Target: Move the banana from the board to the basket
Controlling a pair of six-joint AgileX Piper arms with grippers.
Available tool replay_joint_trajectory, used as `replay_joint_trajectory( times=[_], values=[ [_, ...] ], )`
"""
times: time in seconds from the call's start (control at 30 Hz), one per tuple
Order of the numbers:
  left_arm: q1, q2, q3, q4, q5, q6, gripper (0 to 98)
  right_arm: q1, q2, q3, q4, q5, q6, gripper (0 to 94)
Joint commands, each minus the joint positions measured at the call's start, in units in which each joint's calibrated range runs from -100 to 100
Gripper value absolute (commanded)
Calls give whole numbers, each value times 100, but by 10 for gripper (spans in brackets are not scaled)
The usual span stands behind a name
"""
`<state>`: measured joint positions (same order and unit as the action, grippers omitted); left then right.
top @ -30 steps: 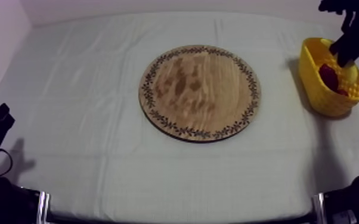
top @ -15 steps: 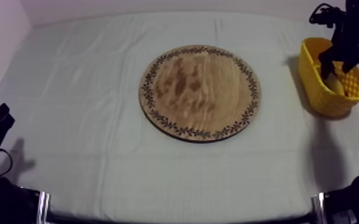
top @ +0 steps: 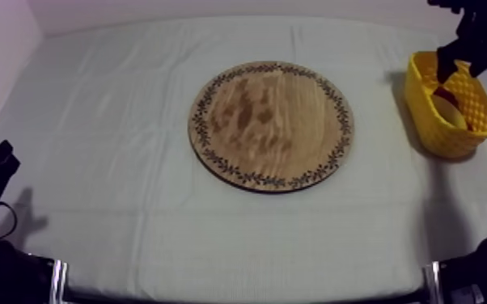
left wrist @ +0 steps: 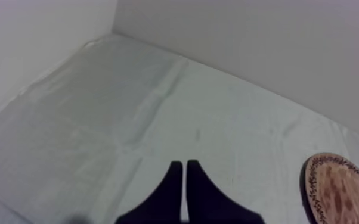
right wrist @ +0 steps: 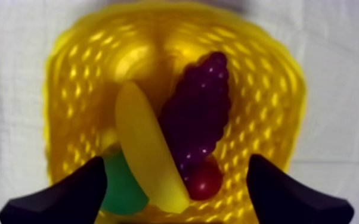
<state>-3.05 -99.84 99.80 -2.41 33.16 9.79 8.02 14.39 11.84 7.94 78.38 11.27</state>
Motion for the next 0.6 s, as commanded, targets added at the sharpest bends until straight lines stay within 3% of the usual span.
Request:
replay_joint_trajectory(
  times=[0.0, 0.33, 0.57],
  values=[
    [-2, 2, -2, -1, -1, 1, 1, 23, -318, 8, -63, -57, 13, 742],
    [-2, 2, -2, -1, -1, 1, 1, 198, -1675, 286, -424, -441, 77, 622],
    [-2, 2, -2, -1, -1, 1, 1, 394, -2706, 687, -690, -969, -23, 481]
  ],
)
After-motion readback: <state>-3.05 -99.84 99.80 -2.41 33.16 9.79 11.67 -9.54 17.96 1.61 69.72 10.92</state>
